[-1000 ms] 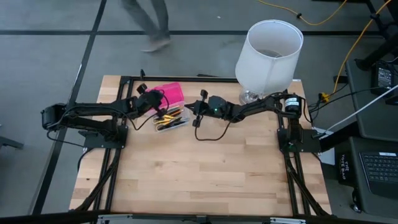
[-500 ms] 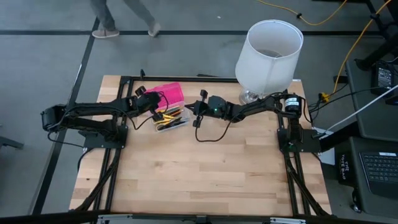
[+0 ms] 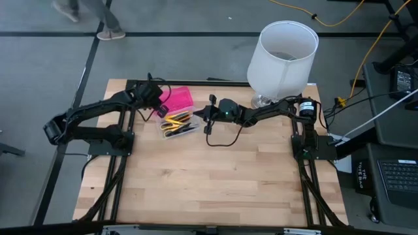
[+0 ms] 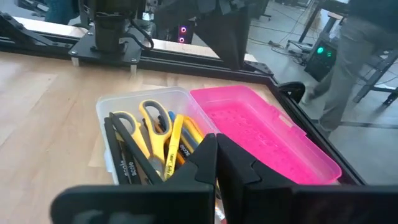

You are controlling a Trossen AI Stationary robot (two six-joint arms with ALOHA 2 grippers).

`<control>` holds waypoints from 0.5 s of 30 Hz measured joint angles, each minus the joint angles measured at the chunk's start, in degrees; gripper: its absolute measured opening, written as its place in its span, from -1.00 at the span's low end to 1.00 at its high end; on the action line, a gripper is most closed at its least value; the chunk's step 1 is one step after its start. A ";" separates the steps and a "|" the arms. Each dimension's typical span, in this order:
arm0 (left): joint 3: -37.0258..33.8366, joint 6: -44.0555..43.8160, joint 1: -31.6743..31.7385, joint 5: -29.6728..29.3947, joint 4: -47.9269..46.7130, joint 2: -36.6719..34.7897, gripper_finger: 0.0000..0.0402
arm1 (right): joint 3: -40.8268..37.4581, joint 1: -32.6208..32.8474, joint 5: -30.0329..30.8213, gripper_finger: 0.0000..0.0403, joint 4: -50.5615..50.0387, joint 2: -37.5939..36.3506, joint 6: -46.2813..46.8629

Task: Pick & place school supplies into a supply box
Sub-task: Close the pink supply box

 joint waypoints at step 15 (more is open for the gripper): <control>7.55 5.66 12.30 4.91 -6.34 10.57 -0.76 | 0.00 0.00 -0.46 -0.95 -0.01 0.00 0.01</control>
